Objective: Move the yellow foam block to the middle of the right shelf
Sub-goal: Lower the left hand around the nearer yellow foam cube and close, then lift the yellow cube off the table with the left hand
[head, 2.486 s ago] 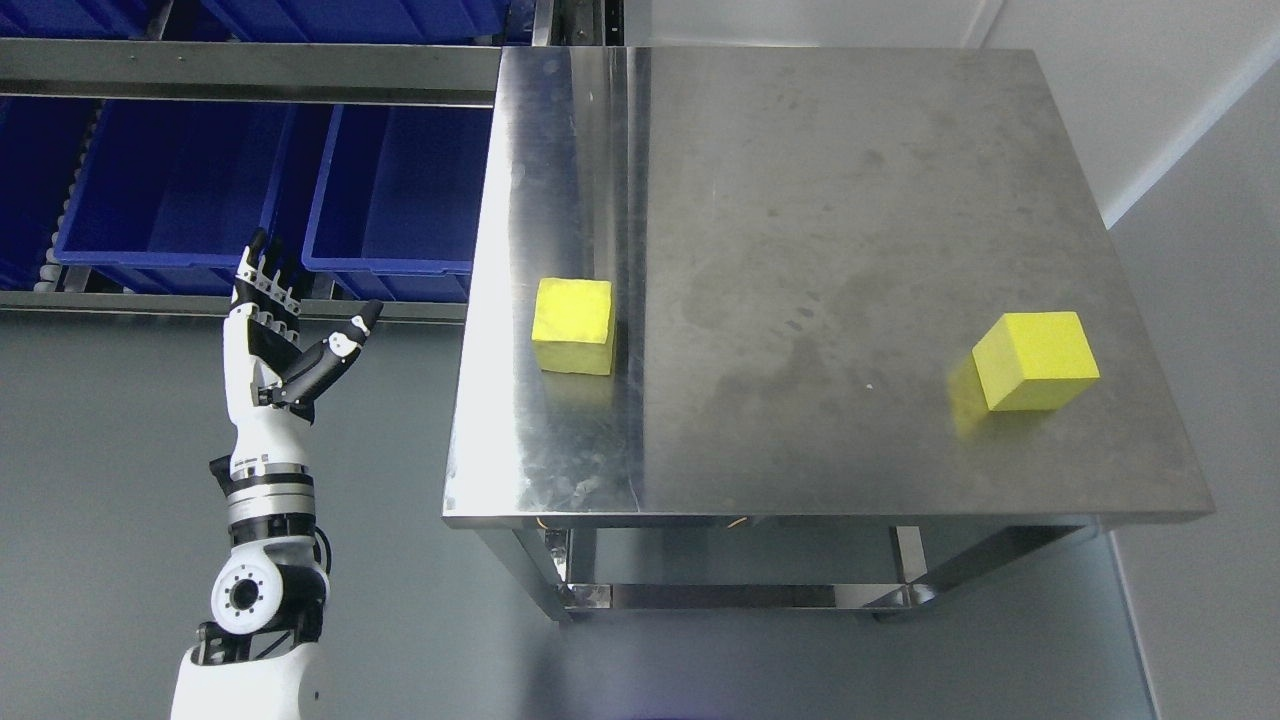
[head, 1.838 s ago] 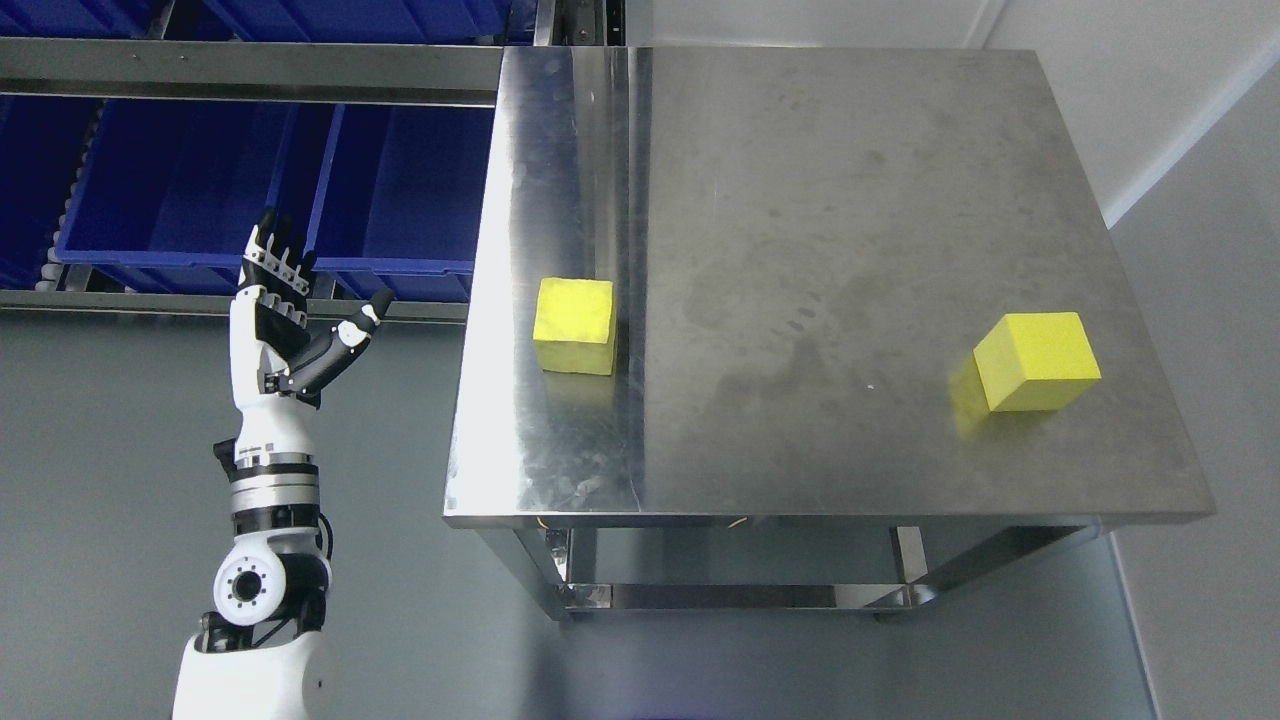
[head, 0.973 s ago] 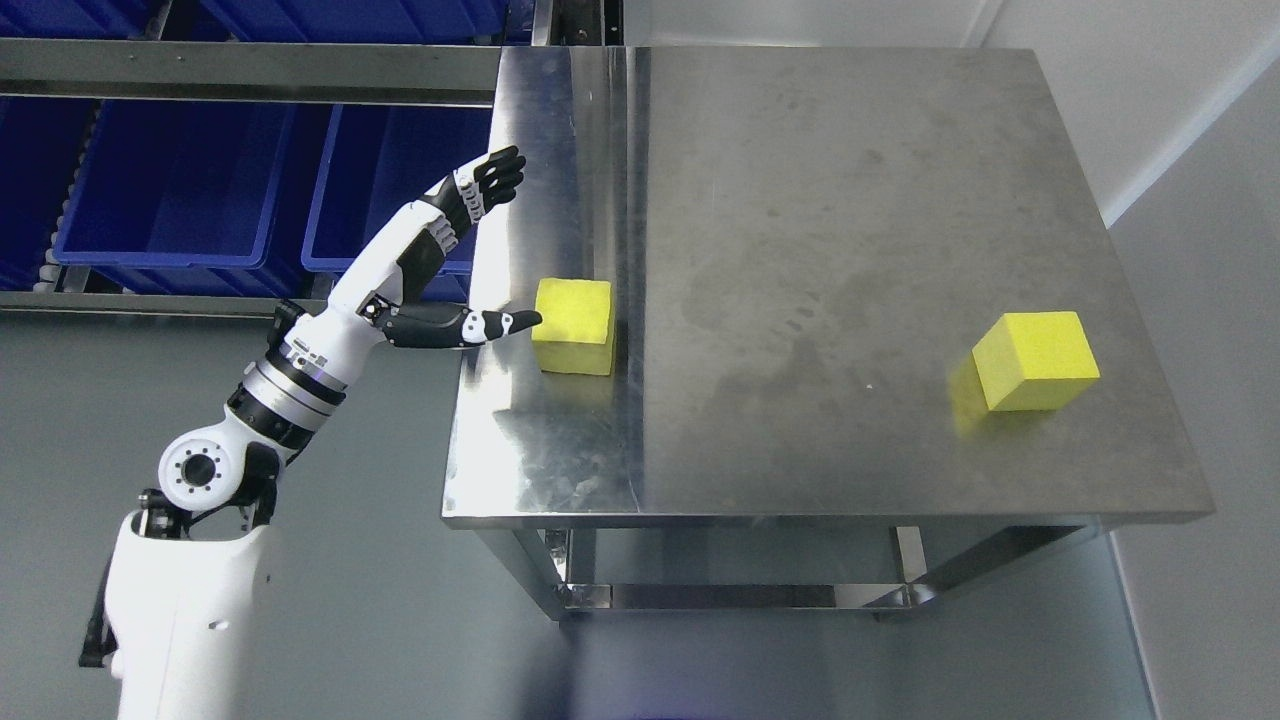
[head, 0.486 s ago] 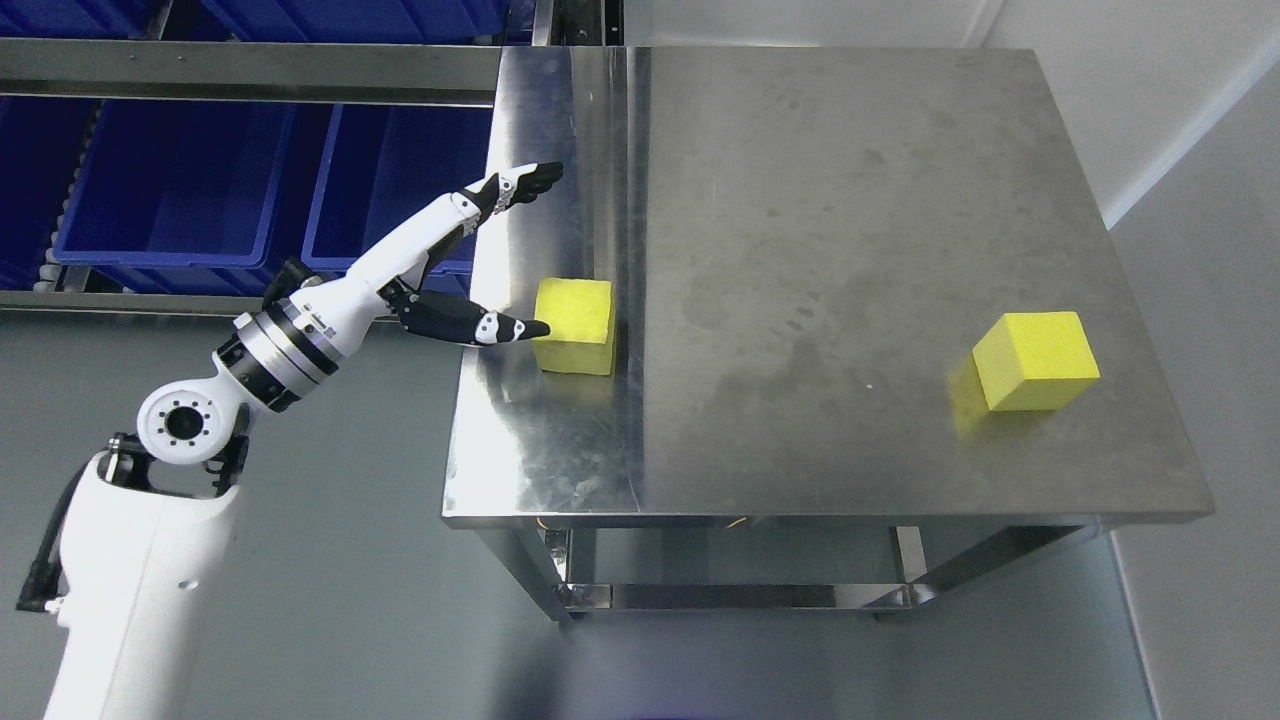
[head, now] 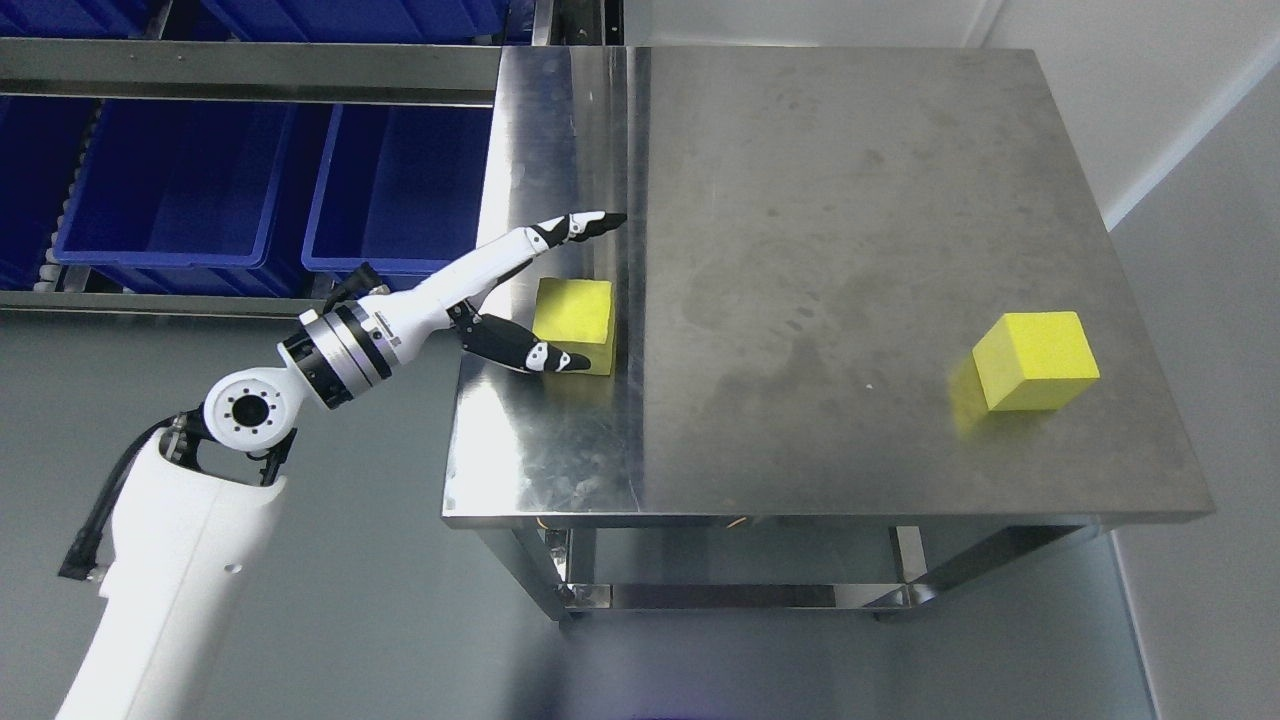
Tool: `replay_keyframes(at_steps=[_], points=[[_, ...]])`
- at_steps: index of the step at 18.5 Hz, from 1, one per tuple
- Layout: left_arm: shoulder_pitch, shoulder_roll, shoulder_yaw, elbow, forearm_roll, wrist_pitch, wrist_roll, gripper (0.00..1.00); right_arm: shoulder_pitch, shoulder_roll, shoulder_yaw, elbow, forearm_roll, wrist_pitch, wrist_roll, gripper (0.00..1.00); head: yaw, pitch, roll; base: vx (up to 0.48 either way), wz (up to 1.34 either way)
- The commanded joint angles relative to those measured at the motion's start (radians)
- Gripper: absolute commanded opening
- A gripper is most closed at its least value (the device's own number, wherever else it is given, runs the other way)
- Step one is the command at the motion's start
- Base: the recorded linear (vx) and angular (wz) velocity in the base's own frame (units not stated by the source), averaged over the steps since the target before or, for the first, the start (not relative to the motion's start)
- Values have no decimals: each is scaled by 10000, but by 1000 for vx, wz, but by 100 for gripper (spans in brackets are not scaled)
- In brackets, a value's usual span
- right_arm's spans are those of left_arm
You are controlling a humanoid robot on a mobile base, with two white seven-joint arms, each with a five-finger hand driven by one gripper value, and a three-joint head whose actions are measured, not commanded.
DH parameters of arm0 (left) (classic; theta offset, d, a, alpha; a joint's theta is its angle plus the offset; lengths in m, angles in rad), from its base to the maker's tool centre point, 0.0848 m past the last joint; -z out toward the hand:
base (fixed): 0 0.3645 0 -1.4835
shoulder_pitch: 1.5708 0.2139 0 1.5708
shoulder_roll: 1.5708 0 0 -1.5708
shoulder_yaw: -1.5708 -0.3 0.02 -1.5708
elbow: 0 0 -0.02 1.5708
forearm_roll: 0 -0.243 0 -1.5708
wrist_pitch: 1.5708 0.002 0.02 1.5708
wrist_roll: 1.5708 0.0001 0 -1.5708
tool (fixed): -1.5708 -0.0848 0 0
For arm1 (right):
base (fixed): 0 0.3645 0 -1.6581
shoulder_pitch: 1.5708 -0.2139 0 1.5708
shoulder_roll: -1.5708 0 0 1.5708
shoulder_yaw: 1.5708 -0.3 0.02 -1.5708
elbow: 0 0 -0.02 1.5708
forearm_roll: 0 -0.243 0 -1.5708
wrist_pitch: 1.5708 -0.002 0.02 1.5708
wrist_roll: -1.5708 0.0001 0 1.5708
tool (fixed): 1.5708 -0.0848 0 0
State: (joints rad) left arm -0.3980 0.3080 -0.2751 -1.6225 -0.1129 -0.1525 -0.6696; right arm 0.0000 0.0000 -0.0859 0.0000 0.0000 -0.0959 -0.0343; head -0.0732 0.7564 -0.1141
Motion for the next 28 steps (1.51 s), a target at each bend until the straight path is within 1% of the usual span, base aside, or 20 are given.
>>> replay_keyframes(at_steps=[1,3,5,8,9,10,11,12,14,17,18,19,21,23,26,28], points=[[-176,-350,-1559,456,-1386,-9,-7,85,15,-175,0,-175,31,8,6,100,0,0,0,0,0],[-207,-350,-1590,456,-1463,-9,-7,67,15,-175,0,-175,31,8,6,100,0,0,0,0,0],[-162,-350,-1590,456,-1845,-9,-22,55,15,-175,0,-175,31,8,6,100,0,0,0,0,0],[-146,-350,-1452,456,-1955,97,-53,52,15,-175,0,-175,31,8,6,100,0,0,0,2,22],[-146,-350,-1421,456,-1955,204,-53,48,15,-175,0,-175,31,8,6,100,0,0,0,8,52],[-146,-350,-1406,456,-1939,297,-53,30,15,-175,0,-175,31,8,6,100,0,0,0,8,52],[-176,-350,-1391,456,-1970,358,-68,8,15,-175,0,-175,31,8,6,100,0,0,0,12,61],[-222,-350,-1375,456,-1970,359,-84,0,15,-175,0,-175,31,8,6,100,0,0,0,12,61],[-223,-456,-933,441,-1924,389,-53,0,15,-175,0,-175,31,8,6,100,0,0,0,17,56],[-375,-1161,399,441,-1909,313,-53,0,15,-175,0,-175,31,8,6,100,0,0,0,8,18],[-558,-1482,1027,441,-1909,282,-38,0,15,-175,0,-175,31,8,6,100,0,0,0,0,0],[-636,-2047,1762,456,-1909,282,-23,0,15,-175,0,-175,31,8,6,100,0,0,0,-17,-25],[-408,-2906,2671,410,-1893,282,8,0,15,-175,0,-175,31,8,6,100,0,0,0,-20,-54],[-238,-2906,3362,349,-1878,267,39,0,15,-175,0,-175,31,8,6,100,0,0,0,-34,-144],[-223,-2906,3503,257,-1649,267,314,0,15,-175,0,-175,31,8,6,100,0,0,0,-11,-53],[-223,-2906,3670,226,-1129,267,682,0,15,-175,0,-175,31,8,6,100,0,0,0,1,45]])
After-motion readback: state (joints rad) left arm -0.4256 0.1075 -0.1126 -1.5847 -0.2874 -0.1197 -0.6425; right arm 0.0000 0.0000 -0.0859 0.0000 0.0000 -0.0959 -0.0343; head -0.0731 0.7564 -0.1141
